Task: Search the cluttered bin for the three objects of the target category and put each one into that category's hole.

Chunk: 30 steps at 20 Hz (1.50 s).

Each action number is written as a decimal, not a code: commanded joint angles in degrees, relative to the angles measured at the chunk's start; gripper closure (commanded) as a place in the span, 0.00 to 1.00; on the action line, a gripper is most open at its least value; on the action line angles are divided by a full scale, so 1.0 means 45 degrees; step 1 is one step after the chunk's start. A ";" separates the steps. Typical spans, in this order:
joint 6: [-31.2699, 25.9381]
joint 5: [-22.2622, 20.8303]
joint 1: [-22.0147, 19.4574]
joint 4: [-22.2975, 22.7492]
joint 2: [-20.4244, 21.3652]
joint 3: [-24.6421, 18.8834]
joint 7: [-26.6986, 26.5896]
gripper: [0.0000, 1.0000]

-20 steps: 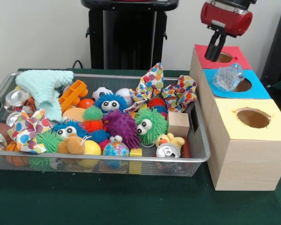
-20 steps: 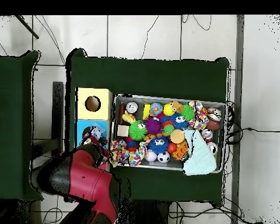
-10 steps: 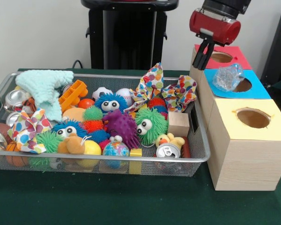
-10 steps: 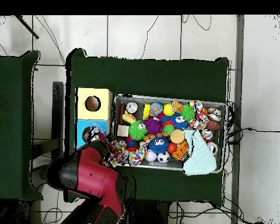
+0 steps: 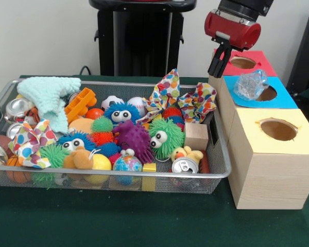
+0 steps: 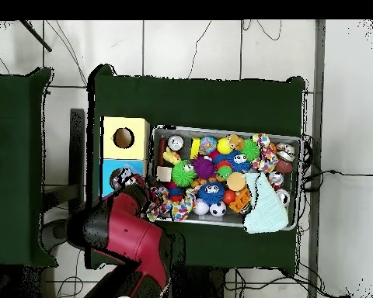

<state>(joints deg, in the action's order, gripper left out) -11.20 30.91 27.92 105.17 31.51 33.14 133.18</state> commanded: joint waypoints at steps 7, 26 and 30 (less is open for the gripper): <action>0.0387 0.0864 -0.0519 -0.0487 -0.0261 -0.1860 0.2629 1.00; 0.0723 0.1113 -0.0600 -0.0705 -0.0419 -0.2584 0.2581 1.00; 0.0870 0.1127 -0.0735 -0.0783 -0.0574 -0.2770 0.2550 1.00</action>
<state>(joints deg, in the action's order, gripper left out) -10.03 33.70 27.10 104.30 31.25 29.01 133.18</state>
